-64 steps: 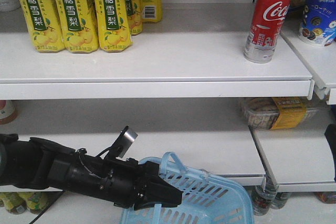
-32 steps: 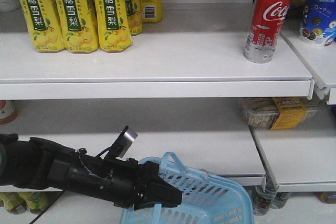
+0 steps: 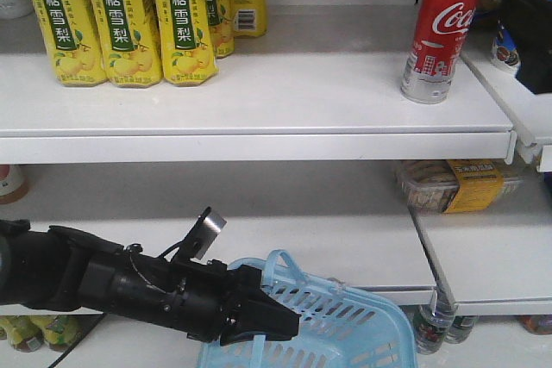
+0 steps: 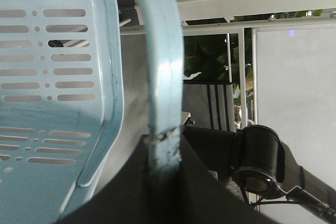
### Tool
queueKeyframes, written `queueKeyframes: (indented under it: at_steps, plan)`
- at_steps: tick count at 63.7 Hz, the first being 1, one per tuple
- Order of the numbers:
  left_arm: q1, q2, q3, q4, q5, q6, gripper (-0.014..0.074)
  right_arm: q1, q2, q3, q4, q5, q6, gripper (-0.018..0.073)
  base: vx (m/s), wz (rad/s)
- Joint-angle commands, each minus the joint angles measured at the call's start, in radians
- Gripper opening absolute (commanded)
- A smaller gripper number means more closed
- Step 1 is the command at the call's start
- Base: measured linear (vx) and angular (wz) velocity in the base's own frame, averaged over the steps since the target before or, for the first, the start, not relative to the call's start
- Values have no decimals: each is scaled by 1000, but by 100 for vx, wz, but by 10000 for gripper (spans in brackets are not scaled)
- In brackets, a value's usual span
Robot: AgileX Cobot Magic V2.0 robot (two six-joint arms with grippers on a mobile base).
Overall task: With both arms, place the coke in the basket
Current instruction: 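Close the right gripper around the Coca-Cola bottle's neck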
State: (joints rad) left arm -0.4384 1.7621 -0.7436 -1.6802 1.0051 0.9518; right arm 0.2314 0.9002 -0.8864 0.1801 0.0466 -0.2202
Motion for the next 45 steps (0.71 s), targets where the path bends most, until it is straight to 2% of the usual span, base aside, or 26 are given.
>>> queueKeyframes:
  at_steps: [1, 36, 41, 45]
  plan:
    - [-2, -46, -22, -100, 75, 6, -6, 0, 60, -86, -2, -82, -10, 552, 0, 0]
    - [-2, -46, -22, -100, 75, 6, -6, -2, 375, -329, -9, -115, -18, 547, 0, 0]
    - [-2, -46, -22, -100, 75, 6, -6, -2, 402, -348, -8, -115, -17, 510, 0, 0]
    - [-2, -46, -22, -100, 75, 6, -6, -2, 414, -353, -7, -119, -17, 435, 0, 0]
